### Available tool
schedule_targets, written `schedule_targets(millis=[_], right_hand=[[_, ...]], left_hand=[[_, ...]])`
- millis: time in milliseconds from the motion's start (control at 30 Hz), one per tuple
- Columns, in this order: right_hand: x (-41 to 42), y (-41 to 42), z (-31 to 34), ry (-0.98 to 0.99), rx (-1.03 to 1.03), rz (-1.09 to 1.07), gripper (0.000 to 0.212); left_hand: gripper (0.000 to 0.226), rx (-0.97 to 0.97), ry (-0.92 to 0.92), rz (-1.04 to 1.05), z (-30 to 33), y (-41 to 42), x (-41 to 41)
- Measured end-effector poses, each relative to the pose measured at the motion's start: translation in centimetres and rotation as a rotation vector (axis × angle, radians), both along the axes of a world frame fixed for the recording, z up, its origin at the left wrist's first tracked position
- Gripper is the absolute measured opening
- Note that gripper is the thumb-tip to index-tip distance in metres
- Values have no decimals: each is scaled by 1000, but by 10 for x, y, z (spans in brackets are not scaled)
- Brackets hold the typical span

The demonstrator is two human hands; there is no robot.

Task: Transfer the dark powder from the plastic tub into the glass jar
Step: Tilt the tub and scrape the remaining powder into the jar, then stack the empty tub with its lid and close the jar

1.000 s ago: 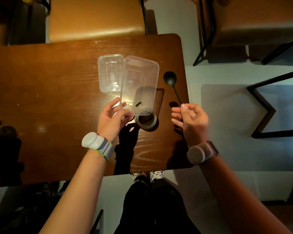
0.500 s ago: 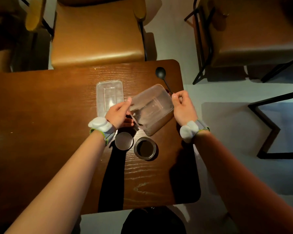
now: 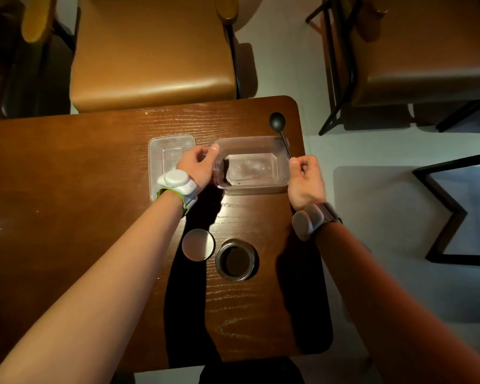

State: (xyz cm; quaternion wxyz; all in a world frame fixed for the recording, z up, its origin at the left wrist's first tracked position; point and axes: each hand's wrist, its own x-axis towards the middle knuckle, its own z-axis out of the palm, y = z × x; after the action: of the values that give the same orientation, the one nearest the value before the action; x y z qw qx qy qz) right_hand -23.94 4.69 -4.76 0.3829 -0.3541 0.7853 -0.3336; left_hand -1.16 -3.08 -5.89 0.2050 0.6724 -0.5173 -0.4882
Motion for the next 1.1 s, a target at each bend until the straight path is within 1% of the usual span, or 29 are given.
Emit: schedule_targets(millis=[67, 133, 200, 267, 367, 433, 500, 533, 600, 633, 667, 800, 900, 1000, 1100], right_hand=[[1, -4, 1, -20, -18, -15, 14], [2, -7, -3, -53, -13, -51, 15], [-2, -9, -12, -138, 10, -156, 13], [-10, -12, -15, -211, 32, -274, 12], [-22, -10, -15, -156, 112, -364, 16], [-26, -6, -18, -154, 153, -410, 24], [-26, -2, -21, -184, 167, -403, 38], [-24, -1, -23, -200, 167, -390, 39], [-18, 1, -22, -218, 166, -368, 33], [-14, 2, -21, -211, 162, -358, 30], [-12, 3, -23, -201, 151, -347, 29], [-4, 9, -28, -176, 95, -289, 27], [0, 13, -28, -162, 81, -259, 29], [2, 14, -27, -65, 71, -208, 29], [-2, 17, -25, 60, 73, -165, 30]], left_hand=[[52, -19, 37, 28, -8, -4, 4], [46, -6, 77, 59, -7, -4, 4], [36, 20, 110, 90, -4, -2, 3], [27, 6, 90, 92, -1, -1, 4], [18, -22, 50, 41, -2, 3, 6], [10, -26, 67, 47, -4, 6, 7], [8, -40, 66, 77, -4, 6, 11], [8, -42, 64, 98, -5, 6, 13], [7, -40, 63, 135, -5, 6, 19], [11, -36, 62, 148, -6, 6, 22], [13, -31, 65, 160, -7, 6, 25], [6, -14, 46, 171, -10, 7, 35], [11, -10, 102, 181, -7, 10, 39], [15, -8, 127, 217, -2, 11, 39], [23, -26, 61, 292, -2, 13, 47]])
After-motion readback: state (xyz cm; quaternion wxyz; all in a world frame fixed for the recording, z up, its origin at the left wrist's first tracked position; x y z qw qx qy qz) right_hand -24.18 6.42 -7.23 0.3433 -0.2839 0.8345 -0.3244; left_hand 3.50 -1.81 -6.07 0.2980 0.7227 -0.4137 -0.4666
